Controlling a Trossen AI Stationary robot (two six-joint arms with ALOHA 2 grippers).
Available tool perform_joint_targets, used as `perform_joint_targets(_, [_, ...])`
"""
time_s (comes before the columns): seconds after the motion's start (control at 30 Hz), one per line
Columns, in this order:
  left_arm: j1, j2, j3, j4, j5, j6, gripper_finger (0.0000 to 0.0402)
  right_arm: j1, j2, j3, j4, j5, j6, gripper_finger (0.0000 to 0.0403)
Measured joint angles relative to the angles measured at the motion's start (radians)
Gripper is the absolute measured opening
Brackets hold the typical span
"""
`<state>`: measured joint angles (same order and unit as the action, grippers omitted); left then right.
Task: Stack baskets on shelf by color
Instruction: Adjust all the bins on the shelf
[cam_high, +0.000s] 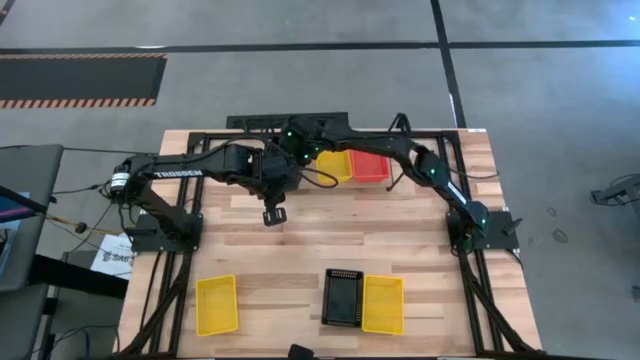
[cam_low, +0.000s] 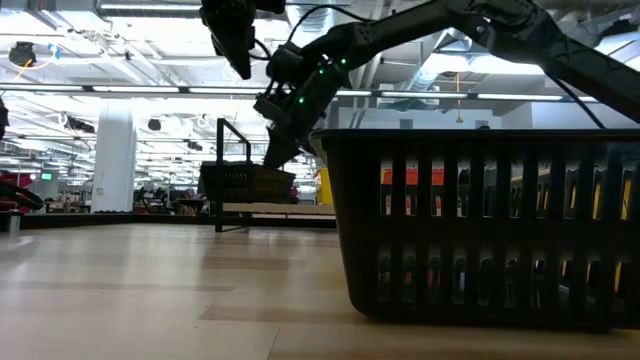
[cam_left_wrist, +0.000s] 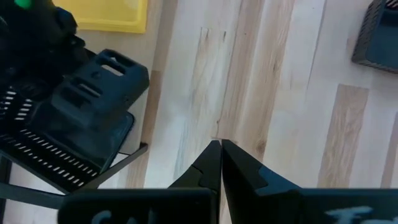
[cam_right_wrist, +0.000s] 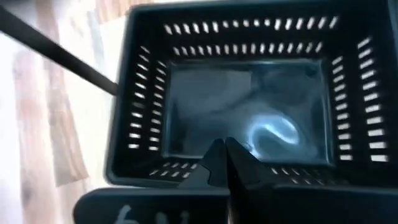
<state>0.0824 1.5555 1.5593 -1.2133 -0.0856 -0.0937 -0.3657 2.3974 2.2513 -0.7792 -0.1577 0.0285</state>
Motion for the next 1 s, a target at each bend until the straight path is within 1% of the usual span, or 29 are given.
perform_joint_targets(0.23, [0.000, 0.000, 0.000, 0.000, 0.000, 0.003, 0.0000, -0.002, -0.006, 0.002, -0.008, -0.003, -0.002, 0.0000])
perform_joint_targets(0.33, [0.000, 0.000, 0.000, 0.000, 0.000, 0.002, 0.0000, -0.009, -0.011, 0.026, -0.069, -0.003, -0.031, 0.0000])
perform_joint_targets(0.43, [0.000, 0.000, 0.000, 0.000, 0.000, 0.002, 0.0000, -0.011, -0.012, 0.053, -0.188, -0.001, -0.089, 0.0000])
perform_joint_targets(0.5, [0.000, 0.000, 0.000, 0.000, 0.000, 0.002, 0.0000, -0.017, -0.012, 0.060, -0.229, 0.016, -0.108, 0.0000])
perform_joint_targets(0.67, [0.000, 0.000, 0.000, 0.000, 0.000, 0.002, 0.0000, -0.016, -0.014, 0.107, -0.210, 0.031, -0.119, 0.0000])
perform_joint_targets(0.73, [0.000, 0.000, 0.000, 0.000, 0.000, 0.002, 0.0000, -0.012, -0.016, 0.107, -0.161, 0.031, -0.124, 0.0000])
perform_joint_targets(0.87, [0.000, 0.000, 0.000, 0.000, 0.000, 0.002, 0.0000, -0.008, -0.020, 0.103, -0.141, 0.028, -0.126, 0.0000])
perform_joint_targets(1.0, [0.000, 0.000, 0.000, 0.000, 0.001, 0.002, 0.0000, -0.008, -0.025, 0.105, -0.163, 0.027, -0.127, 0.0000])
